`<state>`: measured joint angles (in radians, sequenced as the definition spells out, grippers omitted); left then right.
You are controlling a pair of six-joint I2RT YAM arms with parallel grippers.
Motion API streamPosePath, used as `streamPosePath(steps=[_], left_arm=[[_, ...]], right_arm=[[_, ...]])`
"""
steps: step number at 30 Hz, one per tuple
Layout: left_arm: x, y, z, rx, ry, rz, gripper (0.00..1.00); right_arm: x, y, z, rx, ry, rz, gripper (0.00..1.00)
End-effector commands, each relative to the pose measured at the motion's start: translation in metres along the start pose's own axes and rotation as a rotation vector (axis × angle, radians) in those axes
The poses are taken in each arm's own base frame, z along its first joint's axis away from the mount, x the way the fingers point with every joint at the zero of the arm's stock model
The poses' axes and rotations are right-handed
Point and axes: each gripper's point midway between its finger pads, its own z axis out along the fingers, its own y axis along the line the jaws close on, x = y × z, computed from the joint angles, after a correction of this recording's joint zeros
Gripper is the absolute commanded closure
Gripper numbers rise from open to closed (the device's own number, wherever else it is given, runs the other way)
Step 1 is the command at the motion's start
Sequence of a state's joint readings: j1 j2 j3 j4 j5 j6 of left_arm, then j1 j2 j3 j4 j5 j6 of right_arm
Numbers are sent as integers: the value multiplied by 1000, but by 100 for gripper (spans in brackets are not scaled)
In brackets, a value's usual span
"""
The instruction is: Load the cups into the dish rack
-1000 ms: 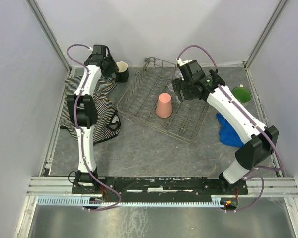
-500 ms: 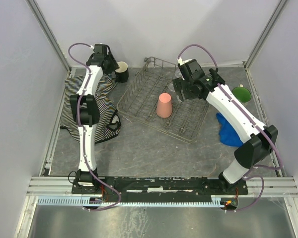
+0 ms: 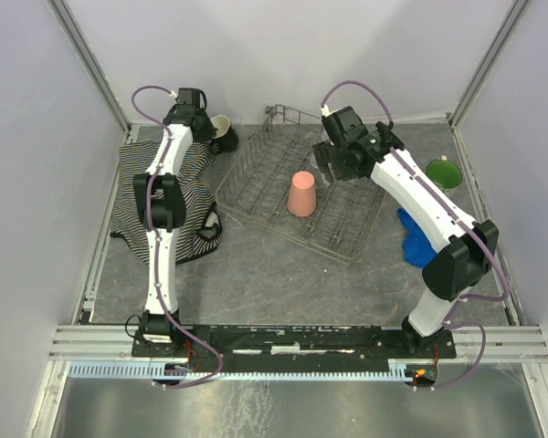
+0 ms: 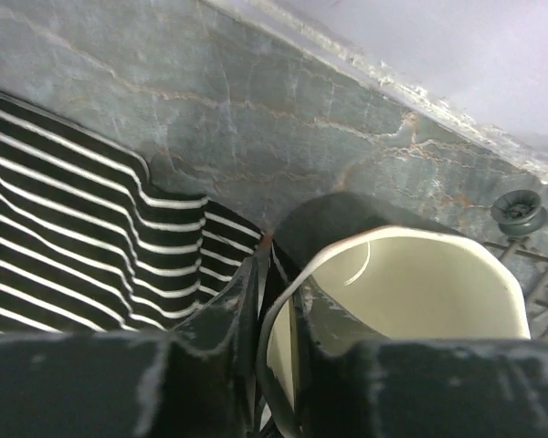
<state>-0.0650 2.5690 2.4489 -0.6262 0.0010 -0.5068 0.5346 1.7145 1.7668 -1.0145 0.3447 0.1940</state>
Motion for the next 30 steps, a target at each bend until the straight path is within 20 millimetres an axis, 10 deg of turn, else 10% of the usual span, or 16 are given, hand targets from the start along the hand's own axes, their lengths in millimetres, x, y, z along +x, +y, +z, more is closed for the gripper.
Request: streamPosePath(steps=[1,11,21,30], left_arm=[[-23,-15,-6,36,-71,-23,87],[-47,-37,-25,258,-61,-254,97],[-85,-92,-104,537,-50,-375,97],[-116,-114,-186,678,-76,-415,97]], right_arm=[[-20,-3,-10,-1,-57,17,8],[-26,18,-11,-244,-81,78,8],[-34,20,-19,-615,-139,223,8],[-49,60,-46,-1108,-172,339,9]])
